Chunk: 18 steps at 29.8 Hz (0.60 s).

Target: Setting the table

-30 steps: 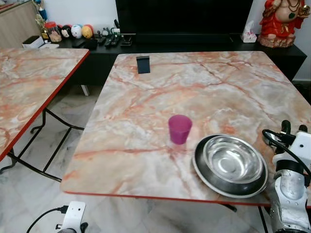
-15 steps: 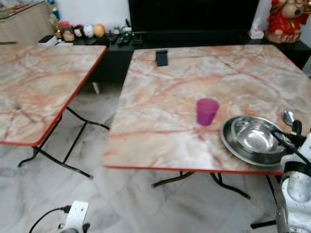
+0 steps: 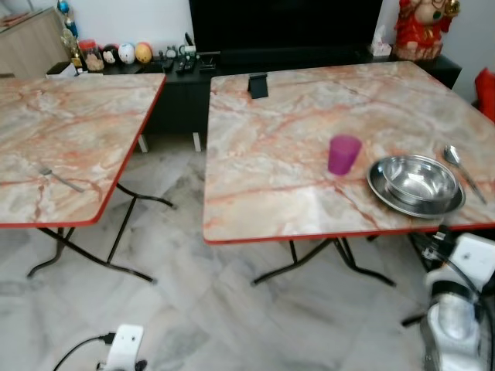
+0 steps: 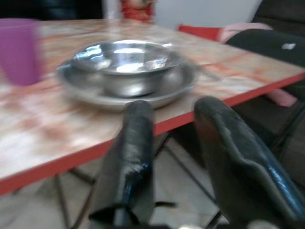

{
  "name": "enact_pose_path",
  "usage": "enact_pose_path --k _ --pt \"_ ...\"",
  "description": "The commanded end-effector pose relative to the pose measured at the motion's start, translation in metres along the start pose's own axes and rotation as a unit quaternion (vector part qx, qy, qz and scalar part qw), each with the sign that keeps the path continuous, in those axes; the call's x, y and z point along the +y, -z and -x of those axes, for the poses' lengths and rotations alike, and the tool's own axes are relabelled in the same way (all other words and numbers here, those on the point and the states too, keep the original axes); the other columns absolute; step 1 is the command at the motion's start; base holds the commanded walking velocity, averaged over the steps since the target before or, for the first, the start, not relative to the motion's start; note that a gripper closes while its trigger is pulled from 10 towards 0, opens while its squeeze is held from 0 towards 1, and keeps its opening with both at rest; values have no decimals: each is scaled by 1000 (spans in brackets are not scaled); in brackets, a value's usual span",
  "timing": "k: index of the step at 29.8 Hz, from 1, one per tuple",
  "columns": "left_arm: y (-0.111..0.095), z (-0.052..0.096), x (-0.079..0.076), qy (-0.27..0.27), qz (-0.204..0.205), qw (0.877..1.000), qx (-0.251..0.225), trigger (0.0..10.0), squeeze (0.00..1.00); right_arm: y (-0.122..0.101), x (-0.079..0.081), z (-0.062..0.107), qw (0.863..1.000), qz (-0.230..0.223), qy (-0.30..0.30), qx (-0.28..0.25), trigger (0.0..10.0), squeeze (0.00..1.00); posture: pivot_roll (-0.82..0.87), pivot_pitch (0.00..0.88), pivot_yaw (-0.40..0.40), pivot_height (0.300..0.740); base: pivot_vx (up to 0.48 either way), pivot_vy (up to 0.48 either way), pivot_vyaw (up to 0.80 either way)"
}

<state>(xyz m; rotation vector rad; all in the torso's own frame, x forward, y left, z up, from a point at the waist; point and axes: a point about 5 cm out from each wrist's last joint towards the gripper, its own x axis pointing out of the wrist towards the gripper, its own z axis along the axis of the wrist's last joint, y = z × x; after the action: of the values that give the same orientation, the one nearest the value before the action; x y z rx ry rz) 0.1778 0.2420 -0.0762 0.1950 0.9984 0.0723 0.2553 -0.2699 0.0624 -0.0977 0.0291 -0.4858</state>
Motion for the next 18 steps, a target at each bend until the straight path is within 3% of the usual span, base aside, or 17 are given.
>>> enact_pose_path --k 1,4,10,13,15,18 --pt "1 0 -3 0 4 1000 5 10000 0 7 -3 -1 1000 11 -1 13 10000 0 -77 0 22 740 0 0 0" --pt "-2 -1 -9 2 11 1000 -1 10000 0 30 0 6 998 13 -14 66 10000 0 -21 0 -14 740 0 0 0" --pt "2 -1 -11 0 15 1000 4 10000 0 59 10 16 989 18 -38 141 10000 0 -42 0 4 740 0 0 0" --pt "8 0 -12 3 10 1000 11 10000 0 83 13 30 976 21 -54 212 10000 0 -44 0 10 740 0 0 0" --pt "9 0 -12 4 8 1000 12 10000 0 89 14 34 971 21 -59 229 10000 0 -43 0 11 740 0 0 0" --pt "17 2 -12 -1 15 1000 18 10000 0 117 10 62 947 33 -72 311 10000 0 -24 0 -4 740 0 0 0"
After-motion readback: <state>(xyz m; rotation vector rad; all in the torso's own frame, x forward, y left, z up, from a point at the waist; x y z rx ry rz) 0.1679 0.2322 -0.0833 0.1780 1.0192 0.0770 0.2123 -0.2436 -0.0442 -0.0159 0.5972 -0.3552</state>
